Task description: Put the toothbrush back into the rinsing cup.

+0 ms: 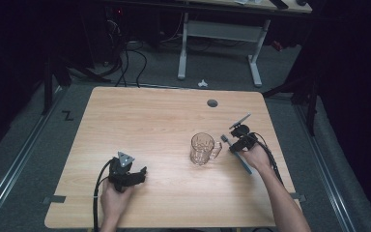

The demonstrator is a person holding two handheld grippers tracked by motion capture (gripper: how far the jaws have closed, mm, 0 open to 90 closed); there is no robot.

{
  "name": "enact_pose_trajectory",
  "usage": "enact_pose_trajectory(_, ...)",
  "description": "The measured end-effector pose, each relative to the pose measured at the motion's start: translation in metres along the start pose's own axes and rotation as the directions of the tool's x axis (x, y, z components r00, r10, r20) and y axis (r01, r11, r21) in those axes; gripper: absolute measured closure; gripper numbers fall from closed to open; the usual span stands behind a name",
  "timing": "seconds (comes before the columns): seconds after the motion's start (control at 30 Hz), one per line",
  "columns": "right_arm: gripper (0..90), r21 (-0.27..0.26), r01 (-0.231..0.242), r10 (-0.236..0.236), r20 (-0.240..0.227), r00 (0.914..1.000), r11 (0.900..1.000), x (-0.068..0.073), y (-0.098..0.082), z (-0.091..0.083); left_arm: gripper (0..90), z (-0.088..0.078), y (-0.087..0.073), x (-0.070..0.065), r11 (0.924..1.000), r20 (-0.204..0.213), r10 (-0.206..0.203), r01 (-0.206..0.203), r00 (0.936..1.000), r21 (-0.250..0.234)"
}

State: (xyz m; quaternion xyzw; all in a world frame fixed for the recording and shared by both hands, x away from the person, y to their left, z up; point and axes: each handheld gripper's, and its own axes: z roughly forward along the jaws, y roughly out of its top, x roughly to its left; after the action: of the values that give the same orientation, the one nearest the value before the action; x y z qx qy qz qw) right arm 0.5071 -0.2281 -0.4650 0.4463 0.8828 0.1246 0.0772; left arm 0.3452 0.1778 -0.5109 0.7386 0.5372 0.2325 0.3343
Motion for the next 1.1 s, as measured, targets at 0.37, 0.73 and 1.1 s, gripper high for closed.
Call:
enact_pose_trajectory(0.37, 78.7, 0.004, 0.004, -0.004, 0.006, 1.0000, 1.000, 0.000, 0.001, 0.000, 21.5, 0.000, 0.000, 0.000, 1.0000, 0.000, 0.000, 0.000, 1.0000, 0.000)
enact_pose_trajectory(0.73, 79.0, -0.007, 0.002, -0.002, 0.008, 1.0000, 1.000, 0.001, 0.000, -0.002, 21.5, 0.000, 0.000, 0.000, 1.0000, 0.000, 0.000, 0.000, 1.0000, 0.000)
enact_pose_trajectory(1.1, 79.0, -0.057, -0.006, 0.006, 0.001, 1.0000, 0.998, -0.001, -0.003, -0.015, 21.5, 0.000, 0.000, 0.000, 1.0000, 0.000, 0.001, -0.001, 1.0000, 0.000)
